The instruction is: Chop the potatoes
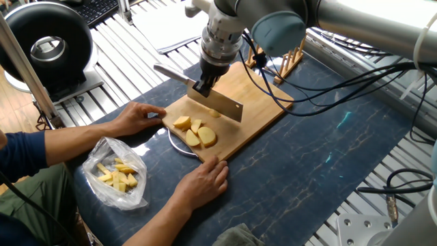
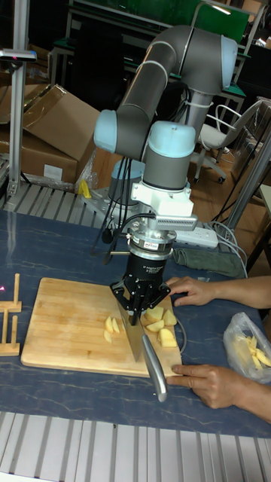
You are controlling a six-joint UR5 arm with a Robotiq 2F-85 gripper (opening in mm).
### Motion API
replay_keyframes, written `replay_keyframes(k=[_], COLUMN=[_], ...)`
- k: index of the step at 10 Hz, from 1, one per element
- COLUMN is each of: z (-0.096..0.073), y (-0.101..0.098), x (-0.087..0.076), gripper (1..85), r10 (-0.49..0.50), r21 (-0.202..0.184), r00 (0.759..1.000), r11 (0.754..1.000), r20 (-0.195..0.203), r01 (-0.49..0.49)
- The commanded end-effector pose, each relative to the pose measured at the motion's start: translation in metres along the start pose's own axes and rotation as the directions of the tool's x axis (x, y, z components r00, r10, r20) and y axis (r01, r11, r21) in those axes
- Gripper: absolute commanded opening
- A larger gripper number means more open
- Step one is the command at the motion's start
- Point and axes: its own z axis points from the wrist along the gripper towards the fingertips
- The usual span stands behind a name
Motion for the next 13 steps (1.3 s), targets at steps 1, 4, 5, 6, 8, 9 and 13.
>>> replay_keyframes(k=[1,4,5,6,8,9,13], z=[0.004,-0.013,-0.025,-0.028,-0.03,-0.031,-0.025], y=[0.001,-0.009,-0.01,-0.009,-0.004,0.004,0.01], x=[-0.002,-0.001,-0.001,-0.003,-0.006,-0.005,-0.001], gripper=[1.0,1.0,1.0,1.0,1.0,1.0,1.0], r10=[0.009,-0.034,-0.04,-0.042,-0.028,-0.008,-0.02], r21=[-0.011,0.008,0.015,0.012,-0.001,-0.021,-0.012], r00=[1.0,0.999,0.999,0.999,0.999,1.0,1.0], r11=[1.0,0.999,0.999,0.999,1.0,1.0,1.0], r20=[0.022,-0.006,-0.022,-0.022,-0.019,-0.027,-0.017], r01=[-0.009,0.034,0.04,0.042,0.028,0.007,0.02])
